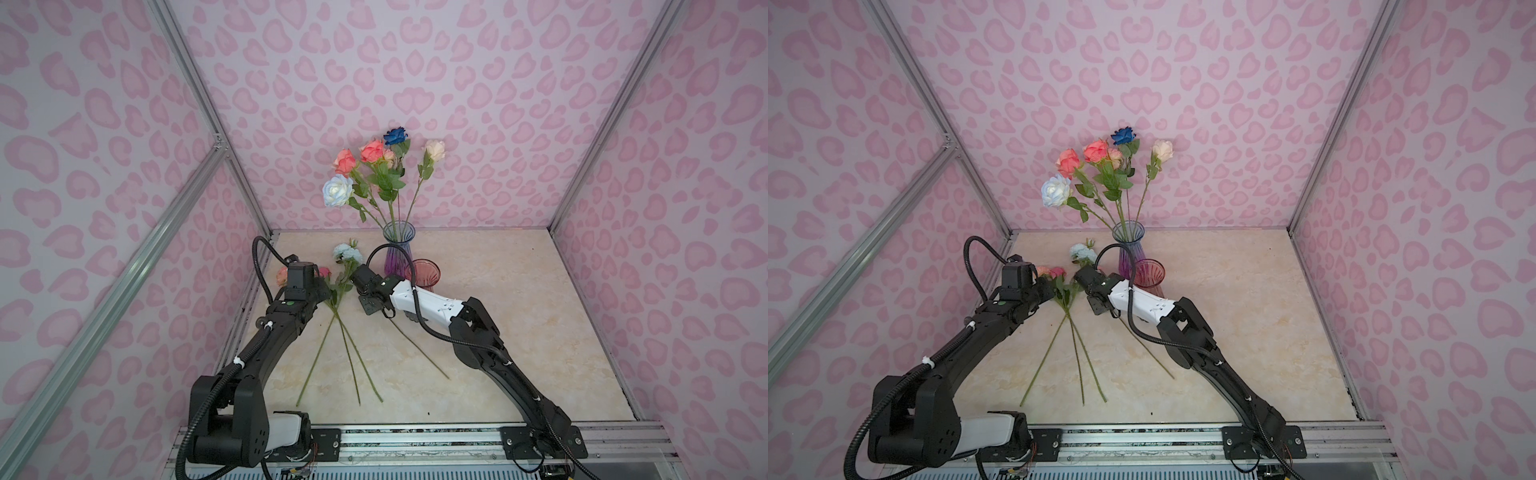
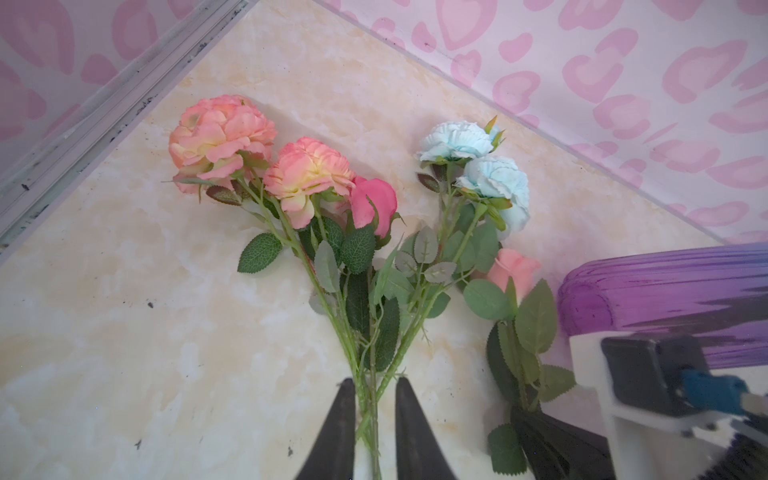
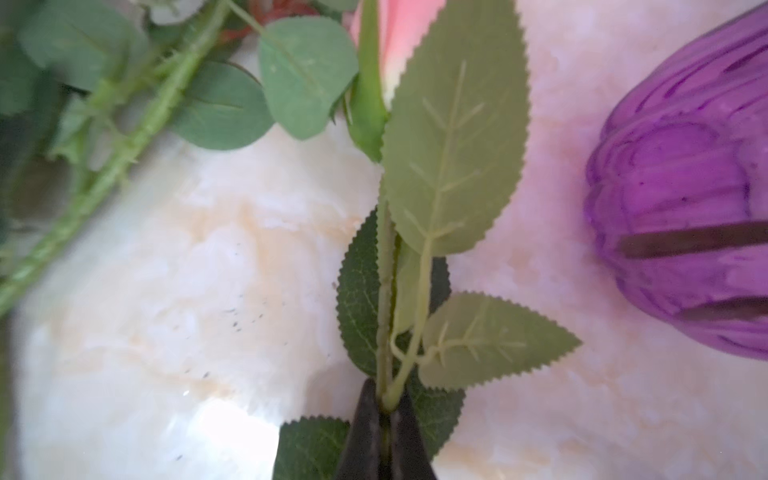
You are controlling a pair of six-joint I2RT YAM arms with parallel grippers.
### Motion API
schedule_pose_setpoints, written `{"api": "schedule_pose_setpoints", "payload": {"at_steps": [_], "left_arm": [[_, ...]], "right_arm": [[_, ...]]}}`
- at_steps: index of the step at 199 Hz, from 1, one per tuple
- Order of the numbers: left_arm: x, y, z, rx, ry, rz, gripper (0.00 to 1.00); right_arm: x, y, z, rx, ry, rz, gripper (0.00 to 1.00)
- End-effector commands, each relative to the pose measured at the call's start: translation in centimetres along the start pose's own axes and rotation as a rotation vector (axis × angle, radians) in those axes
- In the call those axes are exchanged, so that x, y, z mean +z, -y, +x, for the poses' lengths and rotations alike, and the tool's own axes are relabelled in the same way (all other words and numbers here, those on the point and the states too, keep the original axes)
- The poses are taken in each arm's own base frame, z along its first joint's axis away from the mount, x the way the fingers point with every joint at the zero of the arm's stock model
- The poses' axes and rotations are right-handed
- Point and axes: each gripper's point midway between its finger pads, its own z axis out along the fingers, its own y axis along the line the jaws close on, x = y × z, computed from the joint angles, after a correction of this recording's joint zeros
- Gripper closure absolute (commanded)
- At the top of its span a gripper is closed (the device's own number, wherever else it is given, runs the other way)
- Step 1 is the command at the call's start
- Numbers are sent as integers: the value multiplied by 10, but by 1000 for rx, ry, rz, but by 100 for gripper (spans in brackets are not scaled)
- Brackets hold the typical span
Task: Arrange the flowers into the vase
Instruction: 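Lift the pink rosebud with the right gripper toward the blue-purple vase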
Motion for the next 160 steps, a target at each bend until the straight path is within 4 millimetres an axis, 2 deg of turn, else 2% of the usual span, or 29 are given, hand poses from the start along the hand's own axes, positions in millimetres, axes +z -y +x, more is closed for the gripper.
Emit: {"api": "schedule_pose_setpoints", "payload": {"at_steps": [1, 38, 42, 44, 53, 91, 137, 147, 150, 160], "left_arm": [[-9, 8, -10, -20, 32, 38, 79], [-26, 11, -18, -31, 60, 63, 79], [-28, 12, -19, -31, 62, 70, 79], [-29, 12, -19, -31, 62, 70, 79], [-33, 12, -20, -34, 67, 76, 79], [-48, 12, -25, -36, 95, 89, 79], [-64, 11, -30, -32, 126, 98, 79], [-67, 11, -33, -27, 136, 98, 79], [-68, 11, -33, -27, 139, 96, 79], [-71, 11, -35, -23, 146, 100, 79]], "right_arm": [[-20, -17, -13, 42, 43, -117, 98], [-70, -31, -28, 89, 108, -244, 98], [-69, -32, -24, 92, 103, -247, 98], [-79, -32, -29, 99, 121, -256, 98], [-95, -33, -31, 107, 149, -278, 98], [-151, -36, -24, 102, 252, -364, 99], [-221, -56, -14, 37, 374, -501, 100], [-245, -60, -14, 11, 421, -525, 100], [-242, -61, -4, -1, 412, -521, 100], [-261, -62, -3, -14, 460, -530, 100]]}}
